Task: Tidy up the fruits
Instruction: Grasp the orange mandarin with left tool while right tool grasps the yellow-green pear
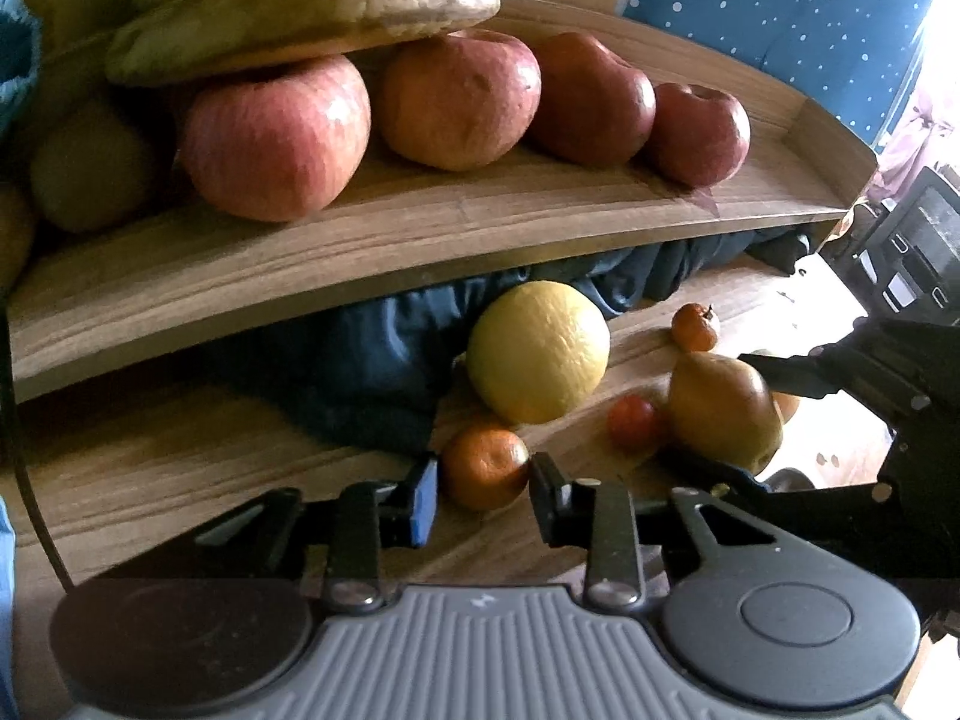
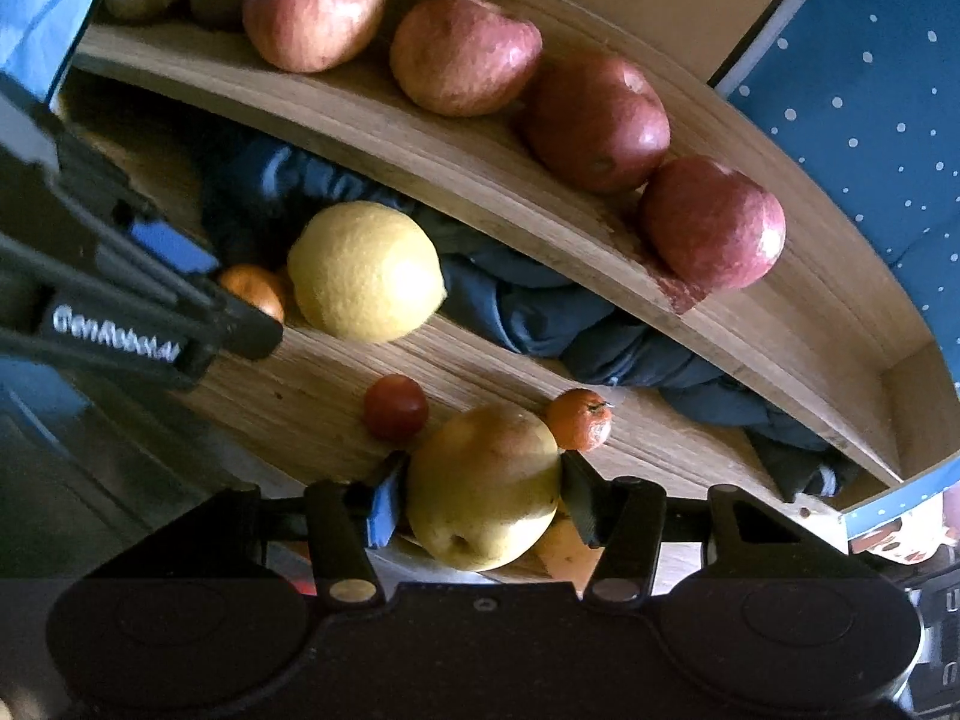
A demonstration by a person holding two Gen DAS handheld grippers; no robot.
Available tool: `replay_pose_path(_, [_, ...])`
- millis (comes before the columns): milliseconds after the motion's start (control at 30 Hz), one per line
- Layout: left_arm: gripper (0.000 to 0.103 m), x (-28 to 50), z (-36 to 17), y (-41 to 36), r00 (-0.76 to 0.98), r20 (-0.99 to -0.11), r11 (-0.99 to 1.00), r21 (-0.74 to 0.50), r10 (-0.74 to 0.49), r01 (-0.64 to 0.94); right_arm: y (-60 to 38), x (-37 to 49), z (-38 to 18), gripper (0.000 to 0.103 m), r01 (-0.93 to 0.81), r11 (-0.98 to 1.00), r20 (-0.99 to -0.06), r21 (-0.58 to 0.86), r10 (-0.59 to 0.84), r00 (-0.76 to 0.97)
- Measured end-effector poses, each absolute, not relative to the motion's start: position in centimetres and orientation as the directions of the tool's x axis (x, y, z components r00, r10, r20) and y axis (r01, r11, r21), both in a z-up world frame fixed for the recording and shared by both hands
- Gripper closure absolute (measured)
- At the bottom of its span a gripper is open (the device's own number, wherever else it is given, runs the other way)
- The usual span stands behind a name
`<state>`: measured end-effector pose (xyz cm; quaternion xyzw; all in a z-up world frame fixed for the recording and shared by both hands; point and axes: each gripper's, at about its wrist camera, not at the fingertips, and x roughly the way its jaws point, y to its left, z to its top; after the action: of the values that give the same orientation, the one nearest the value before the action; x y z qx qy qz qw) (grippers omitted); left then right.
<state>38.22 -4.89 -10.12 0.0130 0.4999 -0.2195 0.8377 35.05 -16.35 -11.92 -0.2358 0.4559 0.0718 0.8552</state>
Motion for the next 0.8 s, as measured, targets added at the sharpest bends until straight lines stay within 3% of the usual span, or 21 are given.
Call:
replay_pose_path(333, [0.067,38.54,-10.31,-5.22,0.397,-0.846,0.901,-0.197,-0.355,0.387,-16.59,35.22,-11.84,0.047,-0.309,0.924,-0.831,-0.227,-0.018,0.557])
replay_pose_path(800, [0.068,37.88,-9.98,-5.16,0.403,-0.839,0.897,-0.201,-0.365,0.393,-17.01,35.13,-12.08,0.048,-0.283,0.940,-0.840,-0.191,-0.007,0.543])
